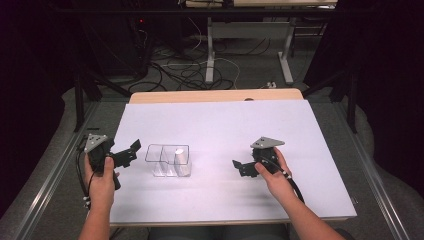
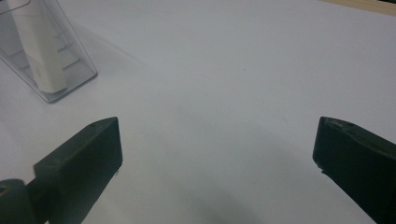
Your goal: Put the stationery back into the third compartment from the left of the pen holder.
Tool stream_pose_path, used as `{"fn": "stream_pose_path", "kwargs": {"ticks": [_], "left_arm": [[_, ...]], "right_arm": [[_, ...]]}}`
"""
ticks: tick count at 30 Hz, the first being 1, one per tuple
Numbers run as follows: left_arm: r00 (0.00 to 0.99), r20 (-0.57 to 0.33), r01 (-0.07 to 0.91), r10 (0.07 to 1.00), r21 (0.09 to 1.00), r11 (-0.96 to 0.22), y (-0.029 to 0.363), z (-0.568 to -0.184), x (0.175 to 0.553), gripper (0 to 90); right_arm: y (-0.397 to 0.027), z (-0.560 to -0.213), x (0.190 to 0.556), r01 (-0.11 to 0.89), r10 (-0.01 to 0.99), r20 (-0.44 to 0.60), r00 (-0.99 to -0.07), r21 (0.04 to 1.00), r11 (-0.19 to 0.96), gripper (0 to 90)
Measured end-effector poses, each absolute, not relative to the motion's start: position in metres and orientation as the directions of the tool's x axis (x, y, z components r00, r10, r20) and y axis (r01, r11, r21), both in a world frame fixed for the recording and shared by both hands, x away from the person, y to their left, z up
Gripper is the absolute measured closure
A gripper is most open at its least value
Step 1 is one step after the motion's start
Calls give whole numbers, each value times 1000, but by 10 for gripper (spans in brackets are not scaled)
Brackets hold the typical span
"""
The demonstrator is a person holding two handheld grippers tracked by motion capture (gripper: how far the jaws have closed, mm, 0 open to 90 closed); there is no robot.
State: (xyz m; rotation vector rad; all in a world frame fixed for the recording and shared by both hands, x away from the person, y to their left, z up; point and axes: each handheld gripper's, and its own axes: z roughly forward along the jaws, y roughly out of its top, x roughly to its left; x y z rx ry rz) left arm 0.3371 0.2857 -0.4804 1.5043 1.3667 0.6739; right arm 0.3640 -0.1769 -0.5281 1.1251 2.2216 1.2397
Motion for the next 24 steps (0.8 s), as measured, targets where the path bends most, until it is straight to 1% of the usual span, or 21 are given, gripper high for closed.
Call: {"fn": "stream_pose_path", "kwargs": {"ticks": [4,6,9,13,17,24], "left_arm": [[195,-203,433,960,896,101,292,-489,338,3],[199,-212,441,957,891,106,293,-494,338,3],[207,-183,448,961,891,73,294,-498,338,3],[216,-177,456,960,888,61,294,-503,339,3],[217,-176,462,960,885,58,294,-505,340,3],[207,-185,469,961,881,69,296,-507,340,3]], "right_arm": [[-178,-529,365,469,784,68,-618,832,297,13],[-178,-529,365,468,785,67,-615,832,296,15],[-178,-530,365,467,786,65,-614,834,295,16],[-180,-529,365,482,787,59,-614,818,315,18],[-179,-531,365,474,790,68,-609,830,294,19],[-180,-532,366,479,788,64,-612,823,306,23]]}}
